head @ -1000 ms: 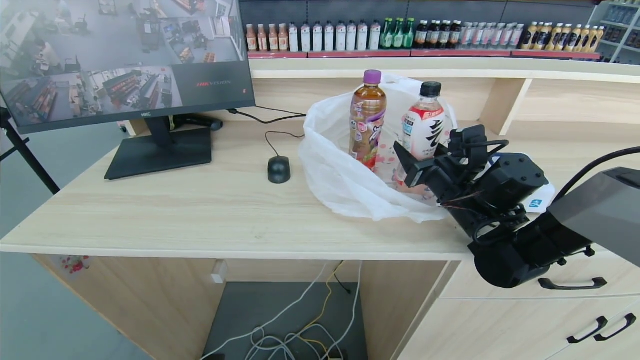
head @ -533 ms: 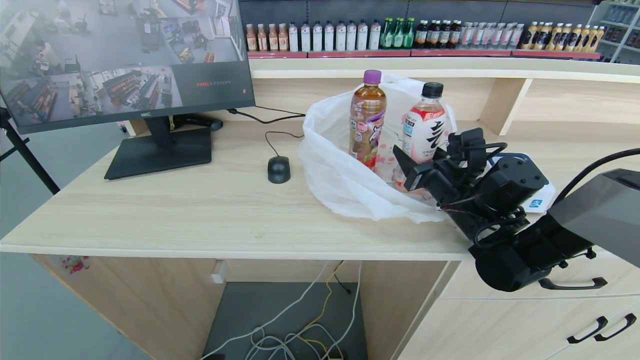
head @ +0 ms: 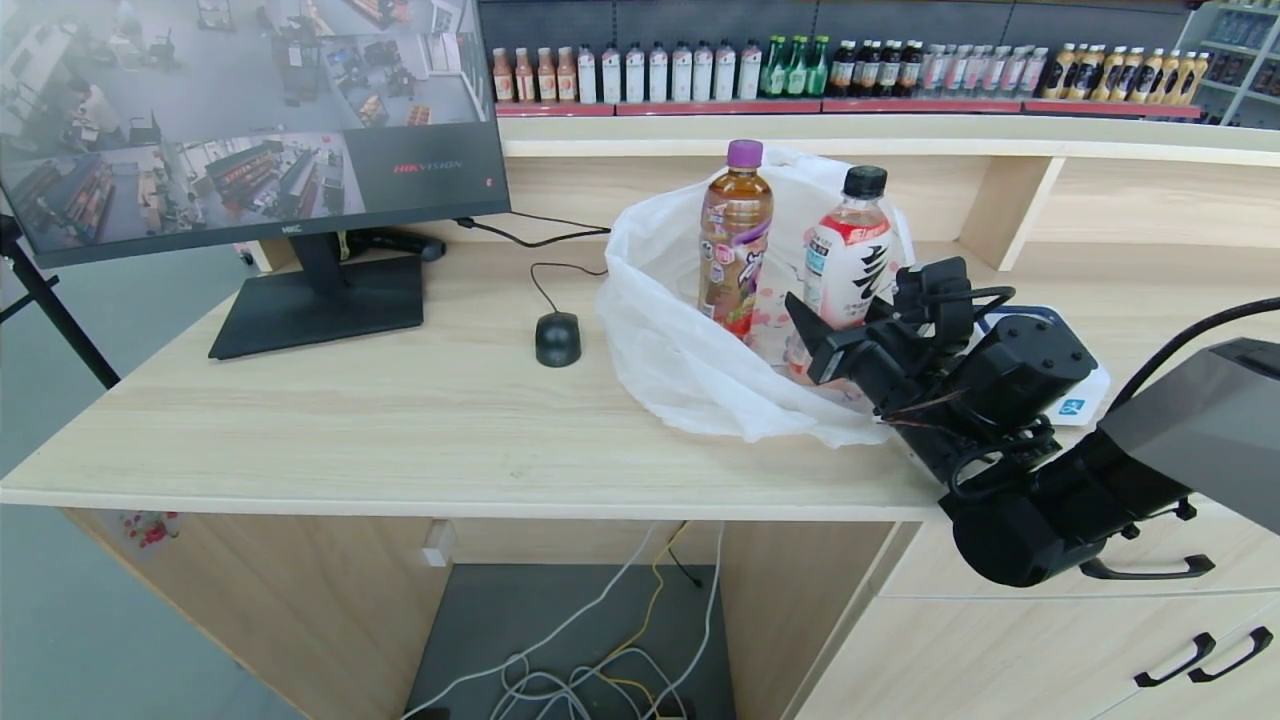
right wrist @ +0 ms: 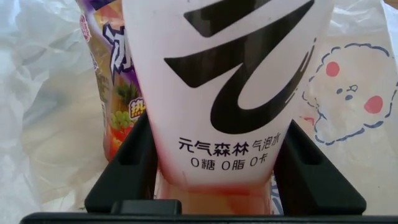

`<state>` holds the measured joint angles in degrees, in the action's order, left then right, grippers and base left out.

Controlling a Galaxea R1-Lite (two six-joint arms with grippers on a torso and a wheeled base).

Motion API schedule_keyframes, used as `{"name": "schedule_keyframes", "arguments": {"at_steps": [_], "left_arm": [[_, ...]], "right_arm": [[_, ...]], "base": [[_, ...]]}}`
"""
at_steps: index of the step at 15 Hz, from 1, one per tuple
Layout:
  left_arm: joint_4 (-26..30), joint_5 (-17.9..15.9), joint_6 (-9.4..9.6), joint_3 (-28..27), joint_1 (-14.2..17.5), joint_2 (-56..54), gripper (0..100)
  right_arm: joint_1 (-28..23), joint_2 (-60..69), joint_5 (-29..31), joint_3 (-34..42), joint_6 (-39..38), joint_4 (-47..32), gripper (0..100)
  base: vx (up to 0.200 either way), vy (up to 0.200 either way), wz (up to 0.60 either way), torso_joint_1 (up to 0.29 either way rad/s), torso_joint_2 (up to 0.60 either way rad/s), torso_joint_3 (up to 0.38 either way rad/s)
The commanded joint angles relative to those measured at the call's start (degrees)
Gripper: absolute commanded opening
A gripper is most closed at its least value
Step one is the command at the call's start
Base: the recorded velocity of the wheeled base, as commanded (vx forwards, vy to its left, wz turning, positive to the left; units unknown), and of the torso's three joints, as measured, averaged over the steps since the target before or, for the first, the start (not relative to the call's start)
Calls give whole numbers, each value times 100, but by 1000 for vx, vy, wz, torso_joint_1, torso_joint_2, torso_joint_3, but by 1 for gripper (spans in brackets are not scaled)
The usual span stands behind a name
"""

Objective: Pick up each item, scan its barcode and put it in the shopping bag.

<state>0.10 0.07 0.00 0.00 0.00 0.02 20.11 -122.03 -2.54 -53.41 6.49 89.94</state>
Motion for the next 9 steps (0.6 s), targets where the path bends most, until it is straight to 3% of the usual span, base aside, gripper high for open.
{"name": "schedule_keyframes", "arguments": {"at_steps": [1, 2, 9], "left_arm": [[-1, 1, 0, 0, -9, -2, 100], [-1, 1, 0, 0, 0, -2, 100], [-1, 1, 0, 0, 0, -2, 100]], "right_arm": [[1, 30, -1, -12, 2, 6, 0], [1, 30, 7, -73, -7, 6, 100], [45, 443, 16, 173, -68, 6, 100]], "base": [[0, 0, 0, 0, 0, 0], [0, 0, 0, 0, 0, 0], [0, 0, 0, 0, 0, 0]]}}
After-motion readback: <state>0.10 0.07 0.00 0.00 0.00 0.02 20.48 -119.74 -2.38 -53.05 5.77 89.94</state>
